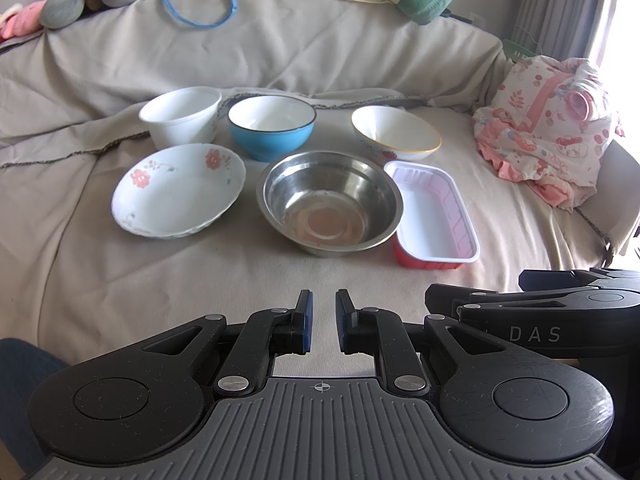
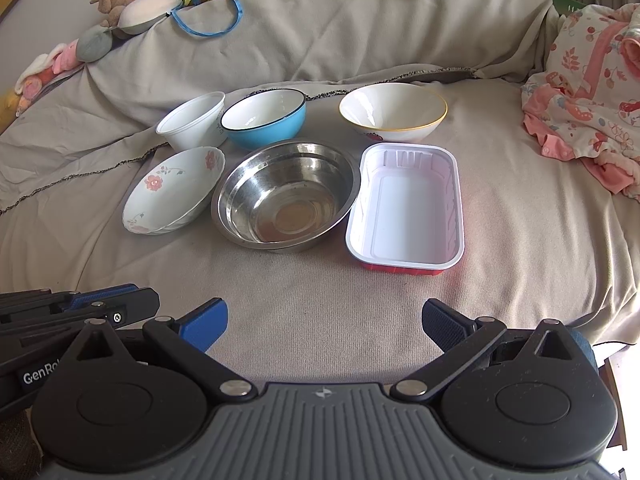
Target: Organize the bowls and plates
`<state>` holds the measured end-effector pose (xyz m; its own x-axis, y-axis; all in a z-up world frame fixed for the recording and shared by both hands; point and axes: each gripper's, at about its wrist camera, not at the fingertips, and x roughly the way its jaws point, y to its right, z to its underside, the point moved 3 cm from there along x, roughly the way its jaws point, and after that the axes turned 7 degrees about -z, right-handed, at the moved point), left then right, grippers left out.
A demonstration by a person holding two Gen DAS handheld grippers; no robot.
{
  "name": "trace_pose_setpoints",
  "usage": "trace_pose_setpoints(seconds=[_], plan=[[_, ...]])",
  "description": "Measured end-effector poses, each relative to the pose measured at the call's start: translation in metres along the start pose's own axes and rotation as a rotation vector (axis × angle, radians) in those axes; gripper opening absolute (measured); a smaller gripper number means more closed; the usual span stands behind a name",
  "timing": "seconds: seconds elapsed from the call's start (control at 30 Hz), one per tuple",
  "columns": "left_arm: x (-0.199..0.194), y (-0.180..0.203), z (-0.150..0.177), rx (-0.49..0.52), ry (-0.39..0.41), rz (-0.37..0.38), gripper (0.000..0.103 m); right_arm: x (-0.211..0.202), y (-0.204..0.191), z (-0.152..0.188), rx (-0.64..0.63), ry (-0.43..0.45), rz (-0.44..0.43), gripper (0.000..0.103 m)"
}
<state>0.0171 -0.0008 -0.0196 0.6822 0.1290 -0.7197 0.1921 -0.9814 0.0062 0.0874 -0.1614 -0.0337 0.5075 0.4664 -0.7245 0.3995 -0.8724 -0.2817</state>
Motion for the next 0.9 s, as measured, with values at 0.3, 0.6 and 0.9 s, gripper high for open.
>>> trace_pose_setpoints(seconds=[0.3, 0.6, 0.9], plan=[[0.0, 0.0, 0.0, 0.001, -0.002, 0.0, 0.016, 0.0, -0.001, 0.0, 0.001, -0.001, -0.003, 0.103], [0.012, -0.001, -0.005, -0.002, -0.017, 0.009, 0.016, 0.009, 0.009, -0.003, 0.009, -0.01, -0.032, 0.103], [0.081, 0.034, -0.056, 0.008, -0.052, 0.241, 0.016, 0.056, 0.09, -0.052, 0.117, 0.007, 0.149, 0.103]])
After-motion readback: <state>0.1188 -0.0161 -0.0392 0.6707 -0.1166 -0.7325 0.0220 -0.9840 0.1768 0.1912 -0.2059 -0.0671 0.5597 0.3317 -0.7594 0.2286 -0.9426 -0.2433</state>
